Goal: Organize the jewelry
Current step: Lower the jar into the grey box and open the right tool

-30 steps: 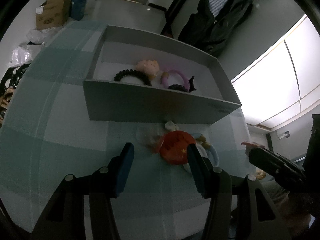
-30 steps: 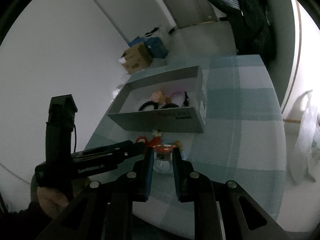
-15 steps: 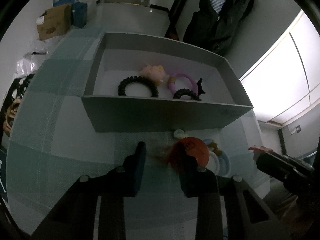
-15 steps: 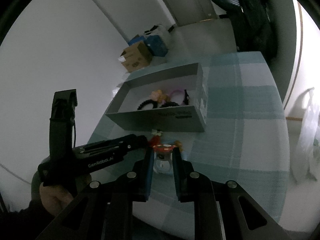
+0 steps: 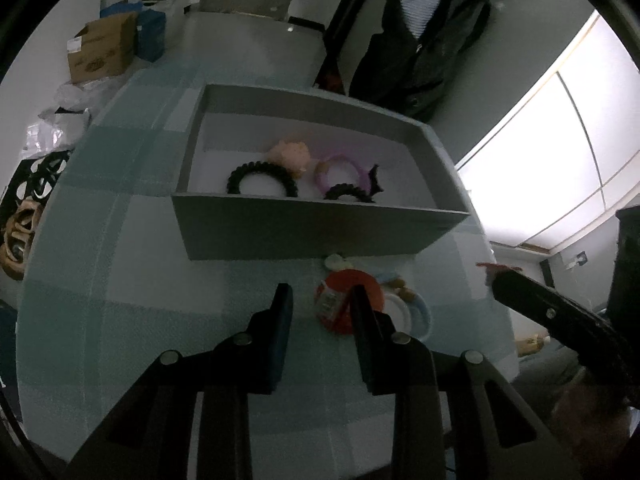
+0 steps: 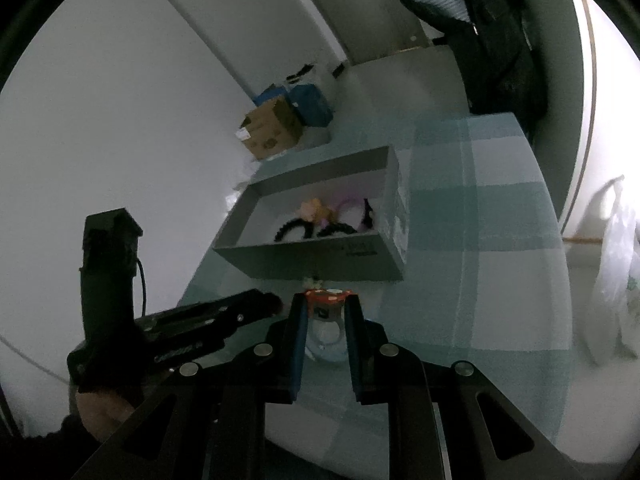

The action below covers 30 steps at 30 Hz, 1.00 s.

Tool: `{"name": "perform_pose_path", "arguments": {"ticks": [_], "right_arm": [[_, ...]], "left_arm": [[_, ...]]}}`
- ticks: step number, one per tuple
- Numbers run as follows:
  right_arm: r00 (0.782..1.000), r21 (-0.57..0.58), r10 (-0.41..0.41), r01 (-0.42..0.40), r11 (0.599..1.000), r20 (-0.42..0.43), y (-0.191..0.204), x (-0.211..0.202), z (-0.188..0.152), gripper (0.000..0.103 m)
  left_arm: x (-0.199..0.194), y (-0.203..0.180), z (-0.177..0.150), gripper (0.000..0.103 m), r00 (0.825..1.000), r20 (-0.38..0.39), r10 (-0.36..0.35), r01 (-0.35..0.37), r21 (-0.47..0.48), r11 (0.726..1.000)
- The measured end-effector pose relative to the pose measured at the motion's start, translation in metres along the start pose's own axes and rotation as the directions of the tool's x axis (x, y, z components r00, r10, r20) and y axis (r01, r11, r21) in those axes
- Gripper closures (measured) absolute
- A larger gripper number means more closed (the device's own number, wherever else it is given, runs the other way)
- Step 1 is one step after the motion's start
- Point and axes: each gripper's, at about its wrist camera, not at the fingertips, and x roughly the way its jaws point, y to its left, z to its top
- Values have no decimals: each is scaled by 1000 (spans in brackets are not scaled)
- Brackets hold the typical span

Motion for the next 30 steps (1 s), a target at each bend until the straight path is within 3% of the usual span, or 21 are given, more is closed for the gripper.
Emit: {"name": "perform_pose_path", "arguments": {"ticks": [10,14,21,30], "right_arm": [[998,-9,53,-53,999,45,17,-6,16,86],[996,-22,56,-54,998,71,28,-13,26,86],[994,-34,70,-68,997,79,38,-16,42,86],[994,-52,85,-81,995,72,34,3,68,86]], "left_arm": [[-42,-15,3,79,994,102,-23,18,43,999],[-57,-20,7,79,988,157,10,-18,50,999],[-63,-16,27,79,981,192,-8,6,15,1000],[-55,-18,48,79,984,179,0,-8,45,999]]}}
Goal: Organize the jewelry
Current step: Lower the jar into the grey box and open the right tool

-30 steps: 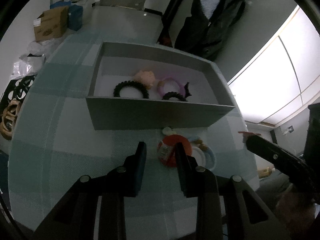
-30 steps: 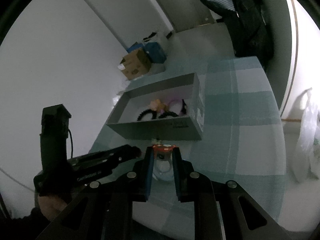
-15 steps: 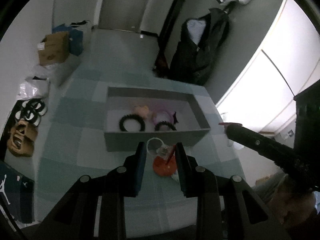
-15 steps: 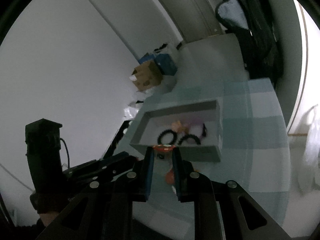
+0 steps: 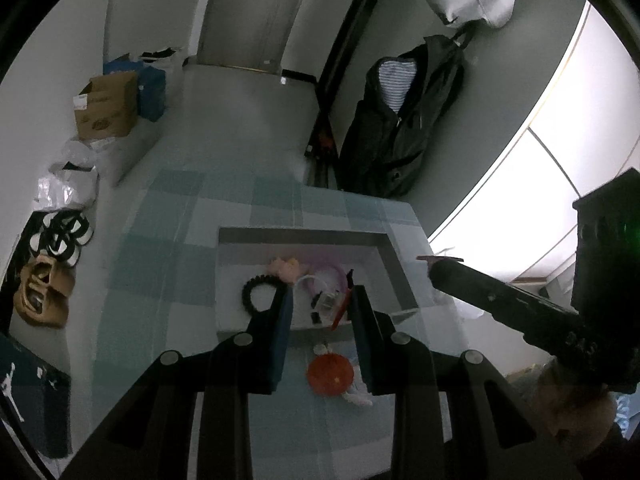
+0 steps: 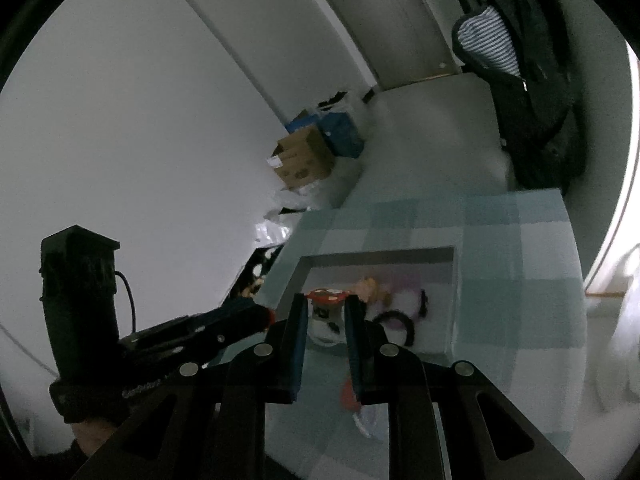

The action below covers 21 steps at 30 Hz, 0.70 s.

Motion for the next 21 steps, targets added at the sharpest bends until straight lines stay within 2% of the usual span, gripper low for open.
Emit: {"name": "perform_pose_path", "arguments": {"ticks": [8,16,21], "right_arm": [[999,15,29,-29,999,-17,-19,31,17,86],[998,61,54,-52,997,-29,-45,61,25,85],[996,69,78,-74,995,-53,-49,71,29,85]], "left_arm": [[30,5,14,79,999,-31,-27,28,23,999],[60,19,26,79,996,-61,-58,56,-29,998],[70,20,27,79,994,-85,-66,65,-17,998]]}}
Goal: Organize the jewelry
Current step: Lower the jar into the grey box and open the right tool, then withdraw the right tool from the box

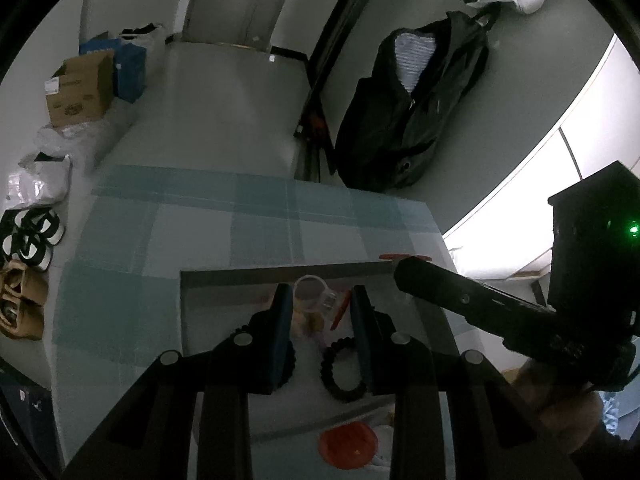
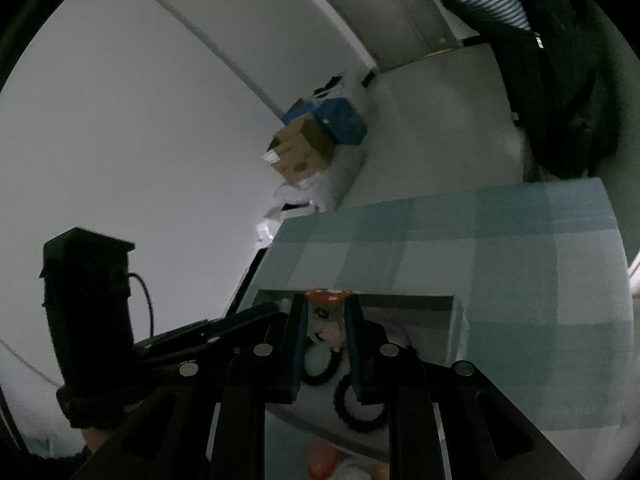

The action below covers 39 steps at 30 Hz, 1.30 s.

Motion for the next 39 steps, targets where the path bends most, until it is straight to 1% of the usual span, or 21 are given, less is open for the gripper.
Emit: {"name": "perform_pose_path", "arguments": {"ticks": [4,8,10,16,18,20,21,24,25,26,27,29,30,33,34,35,38,39], "right_arm": [[1000,-27,2,-3,1000,-25,1,5,1,85],[998,-53,-37,35,998,-42,0,10,1,85],[997,-53,-46,43,998,-58,-2,16,1,85],[995,-31,-67,65,997,-71,-9,19,1,82],[994,-22,-74,73,997,-77,-10,18,1,77],[996,-9,-62,62,998,-67,-12,14,1,65],[996,-2,-62,62,998,-57,-12,11,1,62],[998,3,-49,50,999,-32,-11,4,1,61],[998,0,-53,53,999,-22,-10,1,1,61],[999,-2,-52,52,999,-12,-9,-1,0,61],[999,-3,-52,52,999,4,-8,-6,-1,60],[998,-1,-62,62,998,35,-7,-14,-4,55],[996,0,-66,66,998,56,-6,-21,-7,54],[993,0,-76,77,997,95,-3,-35,-13,51],[992,0,-78,79,997,103,-2,-38,-15,47],[990,2,-80,81,997,113,-1,-42,-18,44],[987,-1,-82,83,997,136,4,-55,-28,41],[986,-8,-86,88,996,140,6,-59,-31,41]], "left_arm": [[9,1,1,79,1000,-22,-10,10,-7,1000],[16,2,5,79,999,-35,0,0,-9,1000],[19,4,5,79,999,-48,-16,15,-24,1000],[23,6,3,78,997,-69,-27,25,-36,999],[24,10,2,77,996,-83,-35,30,-65,997],[22,12,1,74,995,-76,-59,53,-81,995],[21,12,1,73,995,-70,-65,59,-83,995],[16,8,-2,69,997,-55,-54,50,-65,997],[14,7,-2,65,997,-53,-50,46,-60,997],[12,6,-3,63,998,-44,-46,44,-56,997],[8,5,-5,63,999,-30,-45,43,-49,998],[2,4,-6,63,999,-20,-50,49,-44,998],[-2,3,-8,63,998,-12,-54,54,-37,998],[-15,-2,-16,63,999,35,-21,21,2,1000],[-18,-4,-19,63,999,46,-9,9,12,1000],[-22,-5,-24,63,998,59,12,-13,20,1000],[-28,-8,-37,63,994,73,85,-87,29,996],[-30,-8,-40,63,992,80,95,-98,26,995]]}}
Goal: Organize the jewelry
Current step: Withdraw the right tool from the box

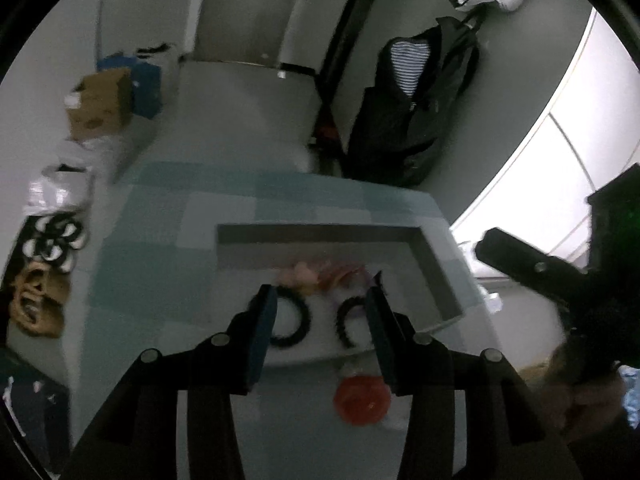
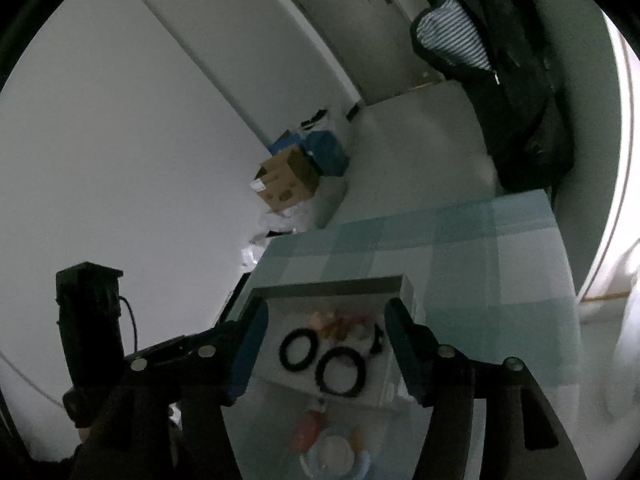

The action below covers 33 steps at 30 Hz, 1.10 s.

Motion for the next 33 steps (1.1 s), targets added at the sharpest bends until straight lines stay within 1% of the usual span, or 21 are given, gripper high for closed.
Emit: {"name": "perform_pose_path", "arguments": {"ticks": [2,6,9,11,12,14,17,20,23,25,27,29,30,33], "right_arm": [[1000,-23,-7,8,1000,16,5,-10,-5,34],[999,-31,-9,10,999,37,11,-26,-21,27],[999,-16,-25,26,1000,39,12,-35,-35,21],[999,-9,-35,36,999,30,12,-40,-44,21],[999,-7,-40,41,999,20,12,-42,-49,20],[999,-6,-54,54,999,2,11,-43,-55,18],[997,1,-68,68,998,-20,9,-47,-66,16],[996,12,-78,79,997,-31,7,-53,-74,12],[995,18,-89,90,996,-39,6,-57,-79,12],[995,24,-88,89,996,-40,7,-61,-84,12],[995,27,-96,97,995,-35,7,-64,-85,11],[994,28,-102,103,994,-36,6,-65,-86,11],[994,27,-107,108,994,-37,6,-65,-86,11],[993,30,-111,112,993,-43,5,-63,-84,11]], "left_arm": [[-10,1,-6,63,1000,23,-1,1,-15,1000],[-20,-2,-13,63,999,36,-1,2,-22,1000],[-19,-1,-22,62,999,12,-33,34,-46,998],[-16,0,-27,56,997,-22,-69,67,-72,995],[-13,-1,-31,55,996,-34,-83,79,-85,993],[-10,-5,-36,54,993,-51,-104,100,-82,992],[4,-14,-40,54,985,-100,-142,136,-64,989],[19,-18,-41,54,980,-142,-142,134,-66,989],[32,-19,-44,54,972,-182,-150,139,-76,987],[39,-21,-45,54,971,-204,-124,111,-76,991],[45,-21,-46,54,969,-216,-123,106,-87,991],[52,-20,-46,54,967,-233,-99,80,-92,993],[51,-19,-47,54,970,-223,-100,82,-87,993],[53,-22,-46,54,970,-232,-79,68,-55,996]]}}
